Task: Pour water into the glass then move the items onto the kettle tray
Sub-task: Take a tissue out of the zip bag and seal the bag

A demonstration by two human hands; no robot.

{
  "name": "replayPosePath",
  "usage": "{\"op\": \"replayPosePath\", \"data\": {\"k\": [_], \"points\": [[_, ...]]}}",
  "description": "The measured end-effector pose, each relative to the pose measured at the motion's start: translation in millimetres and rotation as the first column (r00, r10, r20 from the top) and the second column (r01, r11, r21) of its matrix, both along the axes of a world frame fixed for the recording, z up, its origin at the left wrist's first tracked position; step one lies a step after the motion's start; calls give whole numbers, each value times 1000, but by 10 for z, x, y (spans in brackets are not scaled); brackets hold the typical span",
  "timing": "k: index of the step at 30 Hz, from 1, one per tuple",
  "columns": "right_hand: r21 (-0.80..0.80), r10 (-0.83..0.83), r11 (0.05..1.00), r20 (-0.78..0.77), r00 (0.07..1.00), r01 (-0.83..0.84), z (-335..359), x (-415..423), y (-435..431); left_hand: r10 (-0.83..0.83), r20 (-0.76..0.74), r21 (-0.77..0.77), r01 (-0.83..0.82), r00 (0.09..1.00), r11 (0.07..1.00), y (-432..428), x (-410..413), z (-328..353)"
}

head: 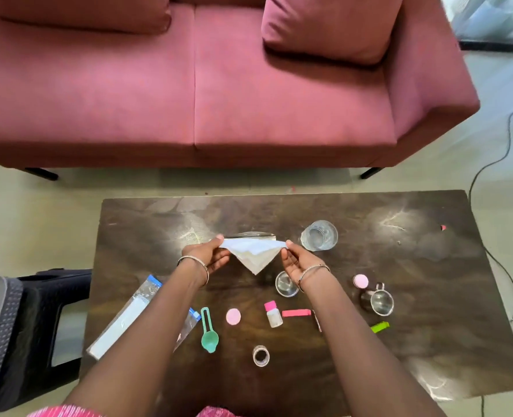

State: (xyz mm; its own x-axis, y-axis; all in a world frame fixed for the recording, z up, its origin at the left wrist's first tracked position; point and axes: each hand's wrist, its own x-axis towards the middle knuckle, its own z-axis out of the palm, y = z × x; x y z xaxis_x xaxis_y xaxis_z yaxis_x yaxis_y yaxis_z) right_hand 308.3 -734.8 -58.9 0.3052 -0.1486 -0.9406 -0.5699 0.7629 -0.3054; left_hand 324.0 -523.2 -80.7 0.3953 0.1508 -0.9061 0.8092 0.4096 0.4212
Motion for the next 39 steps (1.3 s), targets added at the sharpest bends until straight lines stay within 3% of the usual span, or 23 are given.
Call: {"op": "replayPosePath", "data": {"k": [8,14,24,31,39], "points": [[-14,-58,998,-64,996,58,-692,348,-5,-4,-110,15,6,994,1000,-53,309,-514],[-88,-19,996,-98,995,10,-1046,508,19,-30,-157,40,37,987,999,-109,384,-819],[-162,93,979,-173,981,-121,-1302,500,51,-16,-136,199,43,991,979,-58,335,-1071],[-170,120,974,-190,974,-153,-1339,507,20,-70,-88,162,84,994,983,36,280,-1095],[-277,33,956,-227,973,-97,-1216,260,44,-90,-40,301,98,995,948,117,7,-985]]}}
